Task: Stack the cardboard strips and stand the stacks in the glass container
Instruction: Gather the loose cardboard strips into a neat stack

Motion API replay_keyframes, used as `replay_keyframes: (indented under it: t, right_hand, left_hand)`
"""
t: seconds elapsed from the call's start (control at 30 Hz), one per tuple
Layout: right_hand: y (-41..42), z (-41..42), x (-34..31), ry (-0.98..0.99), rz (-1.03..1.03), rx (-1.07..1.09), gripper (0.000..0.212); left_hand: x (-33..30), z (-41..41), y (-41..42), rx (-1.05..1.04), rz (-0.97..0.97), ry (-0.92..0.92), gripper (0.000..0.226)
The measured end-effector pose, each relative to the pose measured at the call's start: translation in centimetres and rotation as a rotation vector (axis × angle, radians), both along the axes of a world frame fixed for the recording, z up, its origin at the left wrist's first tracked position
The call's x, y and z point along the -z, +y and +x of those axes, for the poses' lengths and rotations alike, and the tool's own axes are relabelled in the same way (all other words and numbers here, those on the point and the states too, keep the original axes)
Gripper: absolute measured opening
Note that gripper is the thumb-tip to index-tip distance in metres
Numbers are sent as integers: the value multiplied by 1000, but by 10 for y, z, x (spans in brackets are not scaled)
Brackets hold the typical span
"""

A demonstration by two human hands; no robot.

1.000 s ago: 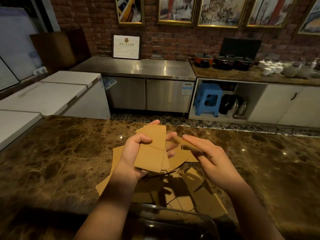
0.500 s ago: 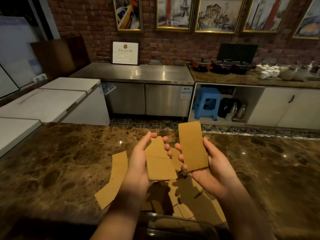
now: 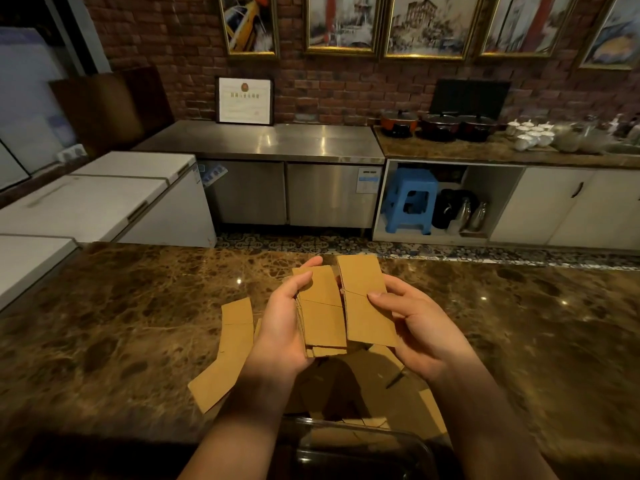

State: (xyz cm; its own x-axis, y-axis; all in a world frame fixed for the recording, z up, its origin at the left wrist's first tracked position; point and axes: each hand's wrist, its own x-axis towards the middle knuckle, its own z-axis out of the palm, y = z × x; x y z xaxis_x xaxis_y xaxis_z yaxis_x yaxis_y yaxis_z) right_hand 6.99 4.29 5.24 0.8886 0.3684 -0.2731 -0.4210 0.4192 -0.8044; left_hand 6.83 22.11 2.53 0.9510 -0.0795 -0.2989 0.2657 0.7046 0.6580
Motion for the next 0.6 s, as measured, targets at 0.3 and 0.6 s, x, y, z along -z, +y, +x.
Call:
replay_keyframes:
  t: [0.3, 0.6]
  right_hand:
    - [12, -5, 7, -228, -383, 111, 48]
    - [27, -9, 36, -542, -900, 142, 29]
  left_hand:
    - [0, -1, -8, 65, -23, -49, 42]
    - [19, 2, -10, 98, 1, 0, 26]
